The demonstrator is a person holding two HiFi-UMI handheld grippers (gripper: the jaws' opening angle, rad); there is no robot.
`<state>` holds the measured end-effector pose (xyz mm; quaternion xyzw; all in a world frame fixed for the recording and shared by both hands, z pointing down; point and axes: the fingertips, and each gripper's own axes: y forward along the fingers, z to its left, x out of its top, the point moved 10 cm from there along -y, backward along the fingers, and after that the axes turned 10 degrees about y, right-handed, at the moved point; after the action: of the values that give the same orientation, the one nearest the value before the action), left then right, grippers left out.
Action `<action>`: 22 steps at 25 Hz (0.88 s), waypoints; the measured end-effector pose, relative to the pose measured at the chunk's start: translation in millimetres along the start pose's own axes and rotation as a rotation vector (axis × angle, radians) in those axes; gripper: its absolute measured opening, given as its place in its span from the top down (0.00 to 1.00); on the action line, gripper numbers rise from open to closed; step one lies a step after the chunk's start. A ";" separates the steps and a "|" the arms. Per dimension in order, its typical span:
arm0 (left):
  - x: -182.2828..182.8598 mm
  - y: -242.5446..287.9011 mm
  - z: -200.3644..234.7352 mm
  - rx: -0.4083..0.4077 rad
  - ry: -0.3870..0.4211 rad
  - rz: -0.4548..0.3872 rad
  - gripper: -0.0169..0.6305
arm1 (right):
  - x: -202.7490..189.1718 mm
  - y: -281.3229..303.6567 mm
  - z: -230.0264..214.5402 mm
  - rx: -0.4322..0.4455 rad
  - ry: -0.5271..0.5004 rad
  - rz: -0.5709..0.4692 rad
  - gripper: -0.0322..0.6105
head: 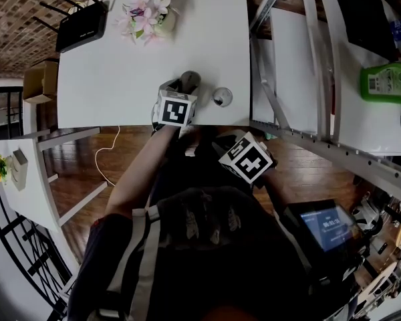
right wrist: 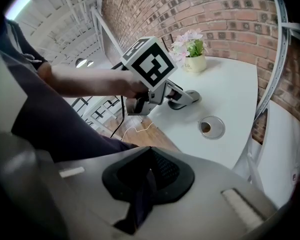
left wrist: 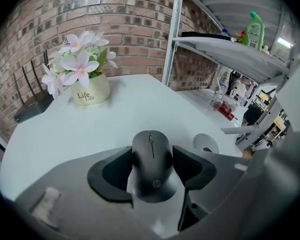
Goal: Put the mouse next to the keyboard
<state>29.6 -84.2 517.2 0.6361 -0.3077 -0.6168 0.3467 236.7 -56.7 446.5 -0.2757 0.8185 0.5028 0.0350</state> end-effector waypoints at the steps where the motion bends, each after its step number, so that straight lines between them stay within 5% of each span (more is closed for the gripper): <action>1: 1.5 2.1 -2.1 -0.001 0.009 -0.008 0.57 | -0.7 -0.8 -1.0 -0.001 0.002 -0.002 0.94; 22: 23.9 24.3 -31.8 -0.098 0.139 -0.002 0.57 | -6.2 -6.5 -4.7 -0.021 0.056 -0.018 0.94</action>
<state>63.4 -115.8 523.5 0.6601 -0.2516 -0.5858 0.3972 246.2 -60.3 445.6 -0.2974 0.8112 0.5033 0.0135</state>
